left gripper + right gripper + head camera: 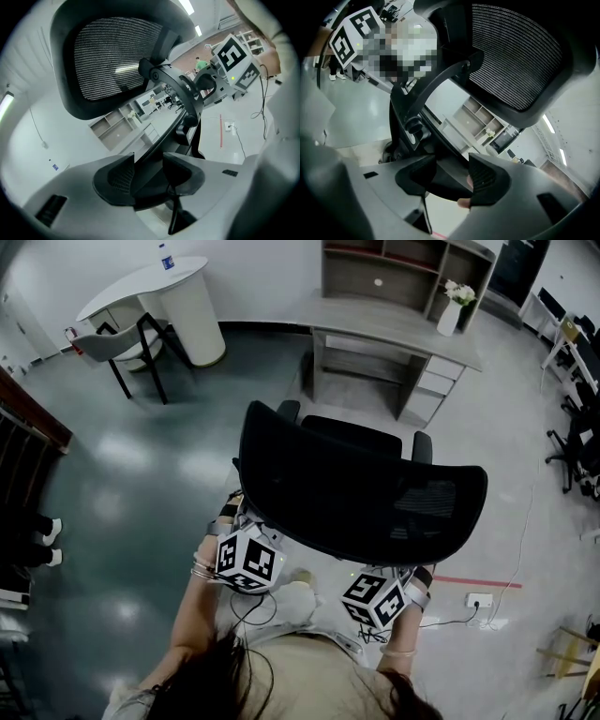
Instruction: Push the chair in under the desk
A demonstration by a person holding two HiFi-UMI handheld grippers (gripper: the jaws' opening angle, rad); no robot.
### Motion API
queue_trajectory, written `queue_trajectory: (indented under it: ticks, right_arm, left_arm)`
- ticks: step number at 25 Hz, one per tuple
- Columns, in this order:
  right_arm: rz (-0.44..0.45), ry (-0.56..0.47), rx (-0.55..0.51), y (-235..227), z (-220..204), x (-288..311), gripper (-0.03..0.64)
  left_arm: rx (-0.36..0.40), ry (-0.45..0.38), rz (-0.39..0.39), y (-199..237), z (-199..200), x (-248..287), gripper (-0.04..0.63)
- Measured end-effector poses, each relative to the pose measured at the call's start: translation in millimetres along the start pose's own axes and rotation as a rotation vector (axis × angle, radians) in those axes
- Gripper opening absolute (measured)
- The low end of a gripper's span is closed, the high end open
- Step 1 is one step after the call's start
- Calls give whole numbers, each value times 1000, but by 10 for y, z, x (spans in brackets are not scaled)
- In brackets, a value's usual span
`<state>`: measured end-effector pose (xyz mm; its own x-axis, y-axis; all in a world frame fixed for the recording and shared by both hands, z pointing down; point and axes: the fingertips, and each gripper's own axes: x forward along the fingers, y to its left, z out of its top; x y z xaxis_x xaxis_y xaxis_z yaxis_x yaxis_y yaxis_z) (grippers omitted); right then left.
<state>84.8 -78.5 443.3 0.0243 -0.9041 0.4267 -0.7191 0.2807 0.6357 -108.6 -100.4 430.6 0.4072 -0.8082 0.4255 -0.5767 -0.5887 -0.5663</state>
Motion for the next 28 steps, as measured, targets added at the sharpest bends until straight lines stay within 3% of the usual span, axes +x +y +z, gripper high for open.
queue_trajectory:
  ticks: [28]
  right_arm:
    - [-62,66,20,-312,167,780,213]
  left_arm:
    - [28,-52,-9,429,90,746,175]
